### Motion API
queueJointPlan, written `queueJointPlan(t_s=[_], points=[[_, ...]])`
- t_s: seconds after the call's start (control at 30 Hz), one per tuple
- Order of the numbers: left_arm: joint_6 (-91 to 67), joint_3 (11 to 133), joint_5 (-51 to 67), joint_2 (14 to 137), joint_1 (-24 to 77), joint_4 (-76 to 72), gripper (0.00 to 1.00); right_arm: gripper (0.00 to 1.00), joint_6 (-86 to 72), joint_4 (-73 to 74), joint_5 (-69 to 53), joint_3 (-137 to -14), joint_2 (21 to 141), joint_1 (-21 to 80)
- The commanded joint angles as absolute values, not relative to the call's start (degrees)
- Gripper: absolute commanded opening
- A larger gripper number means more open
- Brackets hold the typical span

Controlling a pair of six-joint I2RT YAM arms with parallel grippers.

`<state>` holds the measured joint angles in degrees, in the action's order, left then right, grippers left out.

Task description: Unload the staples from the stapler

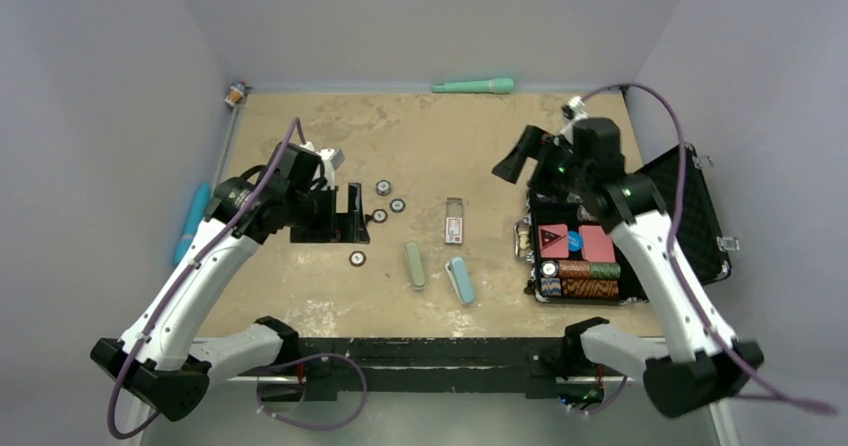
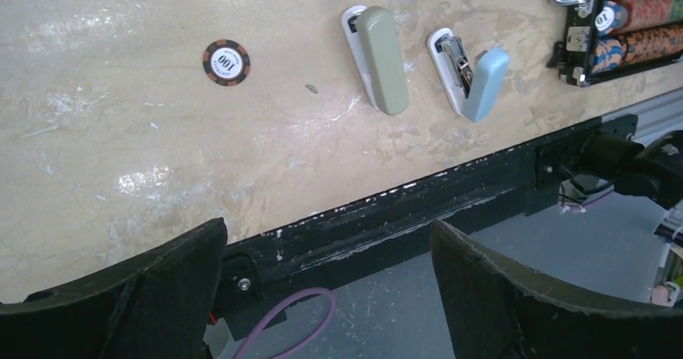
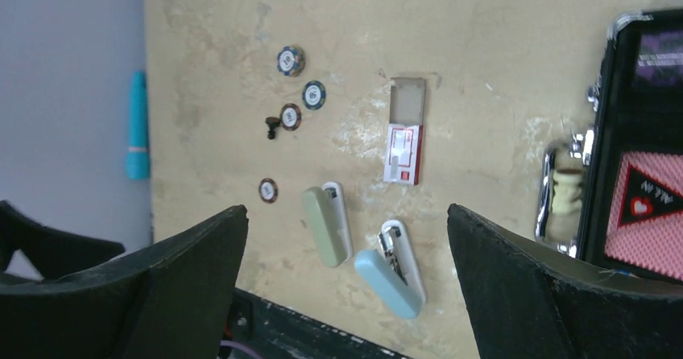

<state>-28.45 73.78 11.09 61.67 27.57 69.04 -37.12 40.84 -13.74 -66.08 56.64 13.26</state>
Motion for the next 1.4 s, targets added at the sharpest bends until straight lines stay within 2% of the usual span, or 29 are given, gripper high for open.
queueJointPlan(t_s=[0.0, 0.23, 0.4, 0.6, 0.93, 1.1, 1.37], points=[[-31.7, 75.8, 6.7, 63.5, 27.9, 68.2, 1.00, 0.99, -31.5, 43.6, -0.1, -77.8, 67.5, 23.6], [-38.5, 73.6, 6.6, 64.0, 28.7, 65.9, 0.97, 0.99, -34.2, 42.4, 8.4, -75.5, 69.4, 33.4], [-43.8, 73.5, 1.6, 66.9, 30.9, 68.1, 0.96, 0.99, -35.7, 41.6, 11.6, -70.6, 68.7, 38.5], [-48.9, 71.4, 2.3, 70.2, 34.5, 62.8, 0.93, 0.99, -37.9, 42.2, 11.0, -67.9, 66.2, 38.8], [-56.2, 65.9, 0.9, 77.0, 37.7, 51.6, 0.76, 0.99, -39.0, 46.4, 11.9, -67.2, 62.8, 38.9], [-55.0, 72.0, -1.8, 86.5, 41.0, 54.4, 0.76, 0.99, -40.0, 47.4, 11.5, -65.4, 60.4, 38.9], [-55.0, 73.9, -3.7, 94.0, 44.9, 50.9, 0.76, 0.99, -42.1, 48.4, 9.9, -62.6, 57.0, 38.9]])
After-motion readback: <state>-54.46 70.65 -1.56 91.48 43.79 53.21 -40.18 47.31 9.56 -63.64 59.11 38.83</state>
